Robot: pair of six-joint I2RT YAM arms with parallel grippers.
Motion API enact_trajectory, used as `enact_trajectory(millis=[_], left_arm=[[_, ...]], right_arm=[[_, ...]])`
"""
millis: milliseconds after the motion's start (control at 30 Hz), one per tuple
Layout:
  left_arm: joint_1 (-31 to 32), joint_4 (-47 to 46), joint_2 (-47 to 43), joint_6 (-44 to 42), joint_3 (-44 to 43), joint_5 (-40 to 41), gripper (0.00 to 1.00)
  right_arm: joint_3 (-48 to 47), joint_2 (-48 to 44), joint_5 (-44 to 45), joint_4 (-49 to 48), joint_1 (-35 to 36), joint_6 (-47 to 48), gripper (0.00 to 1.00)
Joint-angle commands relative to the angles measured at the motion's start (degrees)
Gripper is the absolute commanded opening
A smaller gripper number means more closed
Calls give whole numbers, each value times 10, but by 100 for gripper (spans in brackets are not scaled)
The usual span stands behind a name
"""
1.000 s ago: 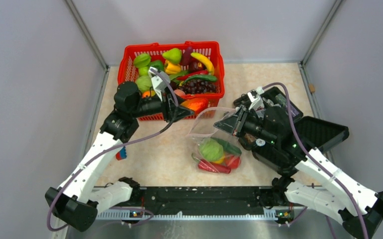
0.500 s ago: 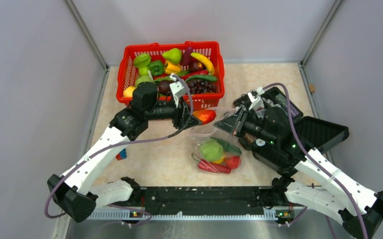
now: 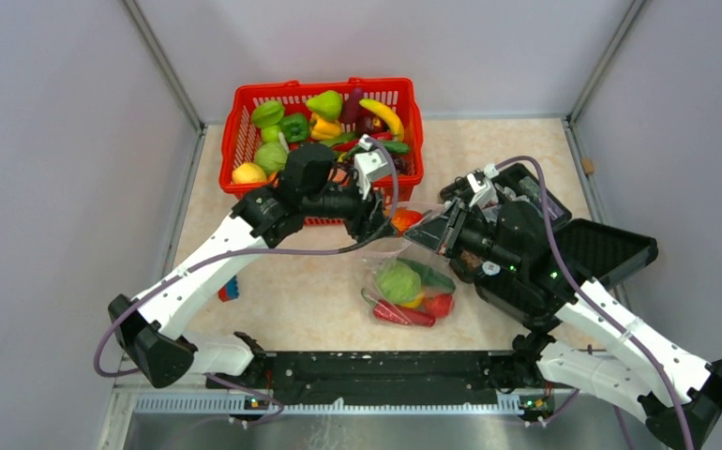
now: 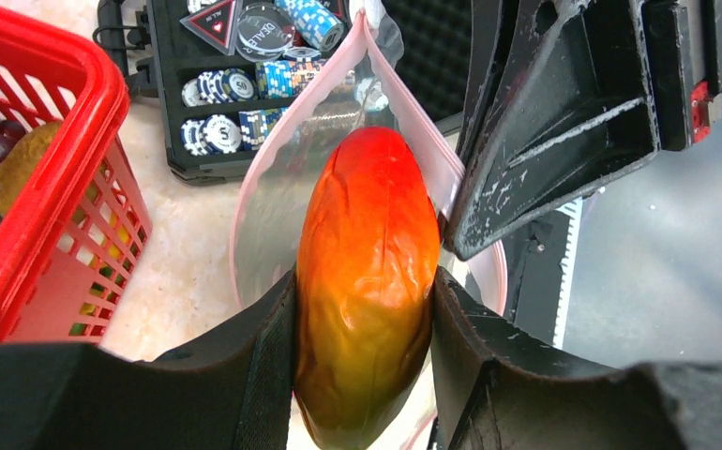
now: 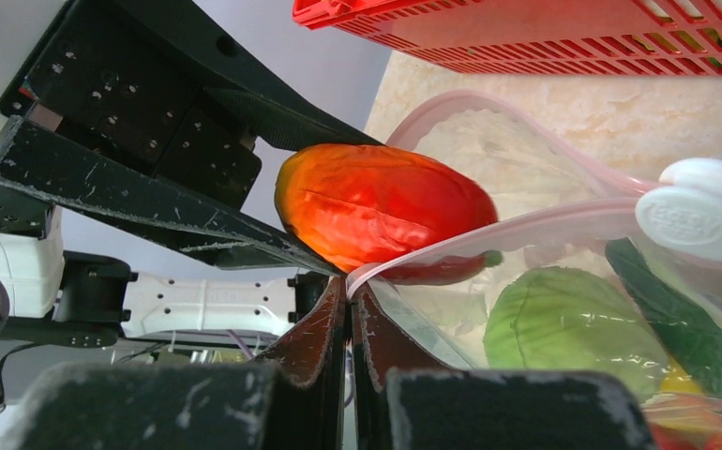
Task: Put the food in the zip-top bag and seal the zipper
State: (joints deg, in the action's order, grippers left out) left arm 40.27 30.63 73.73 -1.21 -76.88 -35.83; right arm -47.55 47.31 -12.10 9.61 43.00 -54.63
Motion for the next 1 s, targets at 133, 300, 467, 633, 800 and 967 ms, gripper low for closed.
enact_trajectory(millis=[133,300,467,633,800,967], left_arm=[[30,-5,9,-27,-23,11,57],[30,11,10,-32,-21,33,79],[30,-29,-22,-24,0,64,83],[30,-86,-83,-18,39,127,86],[30,-167,-166,1,98,204,93],[29,-217,-233,11,145,347,99]], right_arm=[[-4,-4,3,-22,4,1,0],[-6,-6,8,-21,4,1,0],[-9,-6,7,-20,5,0,0],[-7,-8,-9,-33,4,6,0],[-9,-14,-107,-127,10,27,0],[-10,-32,-121,-153,15,54,0]])
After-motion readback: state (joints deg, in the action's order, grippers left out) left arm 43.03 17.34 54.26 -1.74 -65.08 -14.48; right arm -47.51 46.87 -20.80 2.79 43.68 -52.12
